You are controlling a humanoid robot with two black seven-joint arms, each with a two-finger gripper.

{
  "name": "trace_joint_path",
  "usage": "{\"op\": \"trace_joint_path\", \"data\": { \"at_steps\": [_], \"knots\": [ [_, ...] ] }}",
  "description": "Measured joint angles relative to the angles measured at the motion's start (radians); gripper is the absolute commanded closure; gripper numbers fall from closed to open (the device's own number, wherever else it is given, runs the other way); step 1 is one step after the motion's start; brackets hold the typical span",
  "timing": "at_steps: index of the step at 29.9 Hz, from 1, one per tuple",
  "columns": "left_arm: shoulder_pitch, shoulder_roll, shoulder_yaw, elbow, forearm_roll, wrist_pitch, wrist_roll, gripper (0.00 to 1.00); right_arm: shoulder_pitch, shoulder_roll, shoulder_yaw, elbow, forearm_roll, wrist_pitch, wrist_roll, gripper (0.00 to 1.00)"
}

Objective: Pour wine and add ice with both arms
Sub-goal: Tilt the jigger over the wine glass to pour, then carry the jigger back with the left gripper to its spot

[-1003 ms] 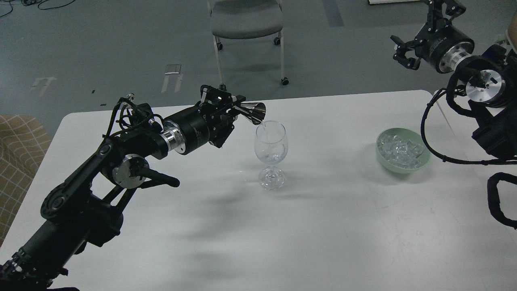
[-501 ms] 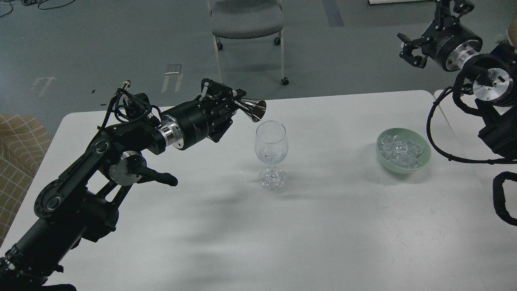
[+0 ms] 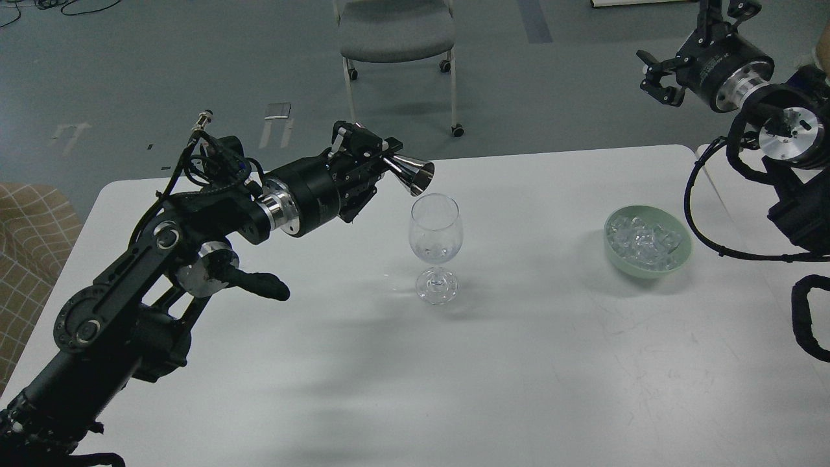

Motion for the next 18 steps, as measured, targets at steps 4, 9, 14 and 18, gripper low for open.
{"op": "trace_joint_path", "data": {
  "at_steps": [4,9,14,18],
  "knots": [
    [-0.01,-0.003,0.0,-0.008,0.005,0.0,0.015,1.0,0.0,0.0,0.0,0.0,0.0,0.0,0.0,0.0],
    [-0.011,-0.004,0.0,-0.013,0.042,0.0,0.021,1.0,0.0,-0.011,0.001,0.0,0.001,0.005,0.0,0.0],
    [-0.004,-0.009,-0.012,-0.014,0.034,0.005,0.033,1.0,-0.001,-0.016,0.002,0.0,0.001,0.018,0.0,0.0],
    [0.036,-0.006,-0.032,-0.014,0.02,0.005,0.027,1.0,-0.002,-0.027,0.001,-0.002,0.001,0.019,0.0,0.0]
  ]
}}
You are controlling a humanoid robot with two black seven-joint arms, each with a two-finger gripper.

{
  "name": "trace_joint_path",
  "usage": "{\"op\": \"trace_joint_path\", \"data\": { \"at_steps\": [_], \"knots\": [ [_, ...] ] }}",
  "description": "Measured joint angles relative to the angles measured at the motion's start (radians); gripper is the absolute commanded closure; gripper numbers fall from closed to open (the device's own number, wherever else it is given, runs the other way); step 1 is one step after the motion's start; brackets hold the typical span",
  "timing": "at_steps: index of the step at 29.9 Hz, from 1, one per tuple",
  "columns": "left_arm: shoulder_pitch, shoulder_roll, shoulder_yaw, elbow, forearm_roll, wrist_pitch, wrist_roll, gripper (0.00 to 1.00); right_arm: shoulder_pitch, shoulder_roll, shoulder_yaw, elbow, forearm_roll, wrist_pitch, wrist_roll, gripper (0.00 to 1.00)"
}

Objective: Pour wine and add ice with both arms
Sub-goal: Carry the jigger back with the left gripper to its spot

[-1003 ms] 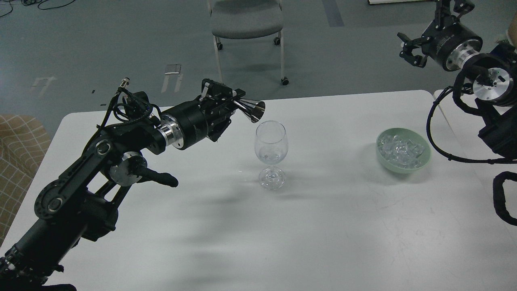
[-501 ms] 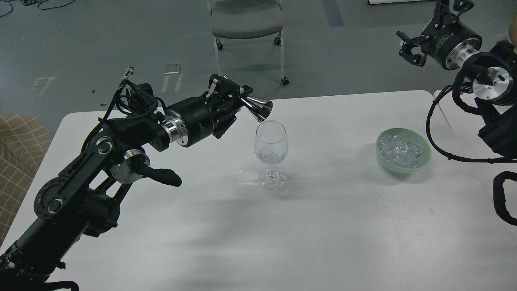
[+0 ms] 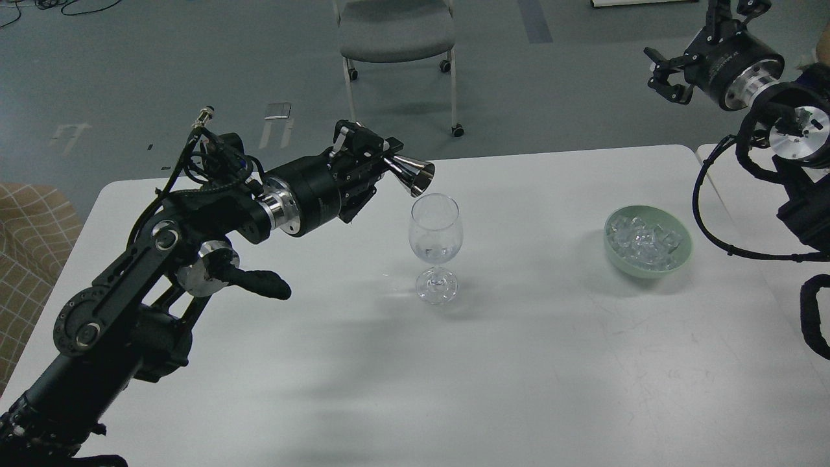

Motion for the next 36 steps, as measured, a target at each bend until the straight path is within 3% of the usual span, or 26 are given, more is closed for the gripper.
{"op": "trace_joint_path", "data": {
  "at_steps": [8,18,26,31,36],
  "knots": [
    [0.053,-0.005,-0.132,0.004,-0.191,0.007,-0.006,1.0,-0.012,-0.003,-0.005,-0.018,-0.006,0.001,0.003,0.0],
    [0.168,0.0,-0.389,0.07,-0.411,-0.003,-0.024,1.0,-0.023,-0.002,-0.013,-0.011,-0.008,-0.008,0.001,0.0],
    [0.25,0.004,-0.618,0.265,-0.663,-0.006,-0.062,1.0,-0.035,-0.002,-0.014,-0.011,-0.008,-0.014,-0.003,0.0],
    [0.289,0.004,-0.66,0.382,-0.801,-0.006,-0.126,1.0,-0.034,-0.002,-0.014,-0.011,-0.008,-0.016,-0.005,0.0],
    [0.295,-0.003,-0.663,0.496,-0.828,-0.011,-0.155,1.0,-0.03,-0.002,-0.014,-0.009,-0.008,-0.029,-0.006,0.0]
  ]
}}
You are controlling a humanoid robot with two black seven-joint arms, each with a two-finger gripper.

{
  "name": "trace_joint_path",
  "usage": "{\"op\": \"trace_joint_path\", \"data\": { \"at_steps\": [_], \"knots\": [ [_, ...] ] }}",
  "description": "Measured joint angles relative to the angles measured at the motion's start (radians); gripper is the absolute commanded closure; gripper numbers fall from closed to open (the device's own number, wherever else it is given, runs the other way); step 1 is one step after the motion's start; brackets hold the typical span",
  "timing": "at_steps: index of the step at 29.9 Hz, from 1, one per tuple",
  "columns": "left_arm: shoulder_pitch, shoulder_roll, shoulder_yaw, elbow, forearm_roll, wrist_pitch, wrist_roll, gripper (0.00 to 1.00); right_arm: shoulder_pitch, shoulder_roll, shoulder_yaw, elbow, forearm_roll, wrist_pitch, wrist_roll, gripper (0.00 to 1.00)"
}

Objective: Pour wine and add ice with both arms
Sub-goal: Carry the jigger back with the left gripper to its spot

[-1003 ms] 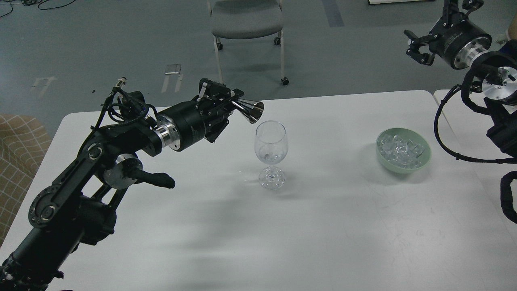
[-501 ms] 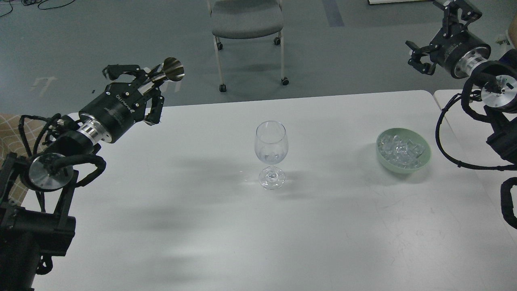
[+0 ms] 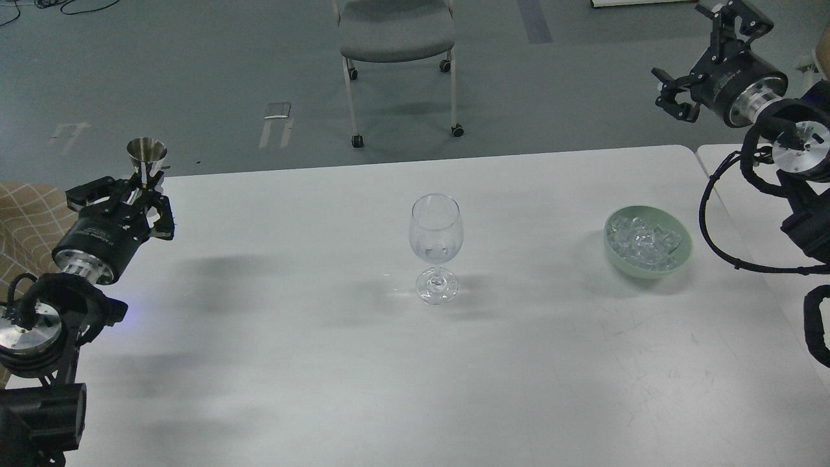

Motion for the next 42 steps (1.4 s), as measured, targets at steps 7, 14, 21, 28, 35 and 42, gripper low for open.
{"op": "trace_joint_path", "data": {
  "at_steps": [7,14,21,28,35,42],
  "knots": [
    [0.009,-0.034,0.001,0.096,-0.004,-0.039,-0.025,1.0,-0.002,0.0,-0.001,0.004,0.0,-0.006,-0.001,0.0],
    [0.026,-0.059,0.0,0.133,-0.067,-0.062,-0.04,1.0,-0.009,0.0,-0.039,0.004,-0.001,-0.007,-0.002,0.0],
    [0.025,-0.061,0.011,0.227,-0.075,-0.13,-0.064,1.0,-0.002,-0.001,-0.049,0.003,-0.001,-0.013,-0.001,0.0],
    [0.023,-0.064,0.014,0.25,-0.075,-0.145,-0.074,1.0,0.005,0.0,-0.071,0.003,-0.002,-0.014,-0.001,0.0],
    [0.023,-0.068,0.015,0.253,-0.075,-0.135,-0.075,1.0,0.008,0.001,-0.086,0.003,-0.002,-0.018,0.0,0.0],
    [0.016,-0.089,0.019,0.253,-0.074,-0.126,-0.075,1.0,0.005,0.001,-0.087,0.005,-0.002,-0.021,0.0,0.0]
  ]
}}
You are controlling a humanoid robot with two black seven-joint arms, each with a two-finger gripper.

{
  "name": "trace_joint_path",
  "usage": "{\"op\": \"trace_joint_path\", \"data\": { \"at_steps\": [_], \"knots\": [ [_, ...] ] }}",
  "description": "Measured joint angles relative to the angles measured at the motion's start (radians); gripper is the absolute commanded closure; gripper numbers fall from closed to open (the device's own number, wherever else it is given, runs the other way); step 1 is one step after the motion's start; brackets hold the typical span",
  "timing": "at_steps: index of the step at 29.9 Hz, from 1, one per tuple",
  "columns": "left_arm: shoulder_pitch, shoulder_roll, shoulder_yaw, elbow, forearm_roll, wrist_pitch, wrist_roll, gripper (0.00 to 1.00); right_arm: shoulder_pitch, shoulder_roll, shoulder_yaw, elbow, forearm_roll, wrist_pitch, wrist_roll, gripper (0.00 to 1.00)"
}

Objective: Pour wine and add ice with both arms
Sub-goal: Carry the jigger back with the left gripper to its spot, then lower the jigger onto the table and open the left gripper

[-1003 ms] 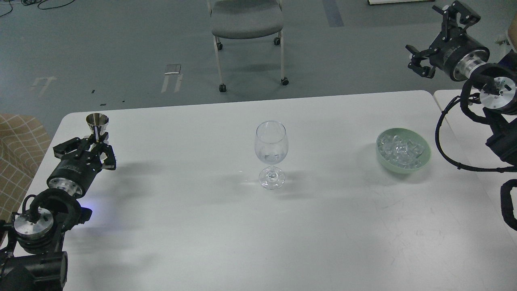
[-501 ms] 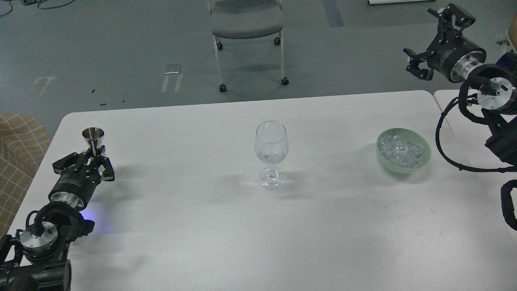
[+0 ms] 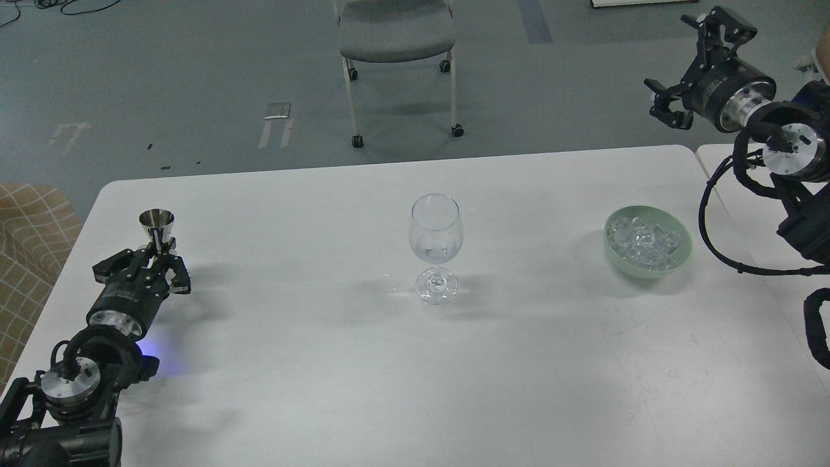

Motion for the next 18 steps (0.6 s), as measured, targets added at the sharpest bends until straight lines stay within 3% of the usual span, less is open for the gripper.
{"op": "trace_joint_path", "data": {
  "at_steps": [18],
  "knots": [
    [-0.035,-0.025,0.001,-0.006,-0.002,0.037,-0.01,1.0,-0.013,0.0,-0.001,-0.002,0.0,0.0,0.0,0.0]
  ]
}}
